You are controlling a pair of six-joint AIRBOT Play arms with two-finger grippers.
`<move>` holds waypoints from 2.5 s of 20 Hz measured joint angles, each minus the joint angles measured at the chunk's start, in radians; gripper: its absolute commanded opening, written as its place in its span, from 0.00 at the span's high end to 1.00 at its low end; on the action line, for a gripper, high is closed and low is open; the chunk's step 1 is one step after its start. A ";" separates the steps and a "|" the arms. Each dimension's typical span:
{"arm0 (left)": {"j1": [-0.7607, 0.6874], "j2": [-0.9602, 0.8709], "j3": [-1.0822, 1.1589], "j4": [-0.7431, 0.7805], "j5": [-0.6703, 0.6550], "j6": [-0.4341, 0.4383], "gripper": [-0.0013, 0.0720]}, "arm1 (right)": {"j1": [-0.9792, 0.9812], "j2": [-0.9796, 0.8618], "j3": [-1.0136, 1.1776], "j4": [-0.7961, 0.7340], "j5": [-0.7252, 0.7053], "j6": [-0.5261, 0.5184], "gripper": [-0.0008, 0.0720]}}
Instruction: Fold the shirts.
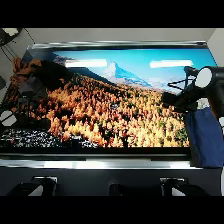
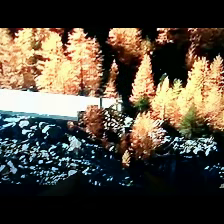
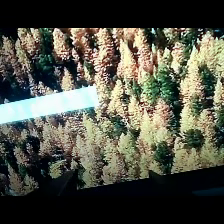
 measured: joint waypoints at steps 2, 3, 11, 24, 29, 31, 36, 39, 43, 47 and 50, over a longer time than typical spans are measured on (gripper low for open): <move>0.000 0.000 0.000 0.000 0.000 0.000 0.32 | 0.000 0.000 0.000 0.000 0.000 0.000 0.22; 0.000 0.000 0.000 0.000 0.000 0.000 0.32 | 0.000 0.000 0.000 0.000 0.000 0.000 0.22; 0.000 0.000 0.000 0.000 0.000 0.000 0.32 | 0.000 0.000 0.000 0.000 0.000 0.000 0.22; 0.000 -0.003 0.000 -0.006 0.024 0.000 0.32 | 0.000 0.000 0.000 0.000 -0.093 0.000 0.23; 0.000 -0.005 0.000 -0.062 0.119 -0.007 0.06 | 0.000 0.000 0.000 0.000 -0.230 0.000 0.23; 0.014 -0.028 0.027 -0.093 0.242 -0.064 0.05 | 0.000 0.000 0.000 0.000 -0.304 0.000 0.23; 0.206 -0.330 0.348 -0.186 0.357 -0.210 0.04 | 0.000 0.000 0.000 0.000 -0.399 -0.001 0.23; 0.362 -0.548 0.567 -0.289 0.288 -0.310 0.04 | 0.000 0.000 0.000 0.000 -0.376 -0.006 0.23; 0.504 -0.728 0.690 -0.394 0.269 -0.367 0.04 | 0.000 0.000 0.000 0.000 -0.309 -0.009 0.23; 0.558 -0.853 0.723 -0.476 0.322 -0.342 0.04 | 0.000 0.000 0.000 0.000 -0.275 -0.011 0.23; 0.570 -0.933 0.731 -0.616 0.395 -0.230 0.04 | 0.000 0.000 0.000 0.002 -0.265 -0.011 0.23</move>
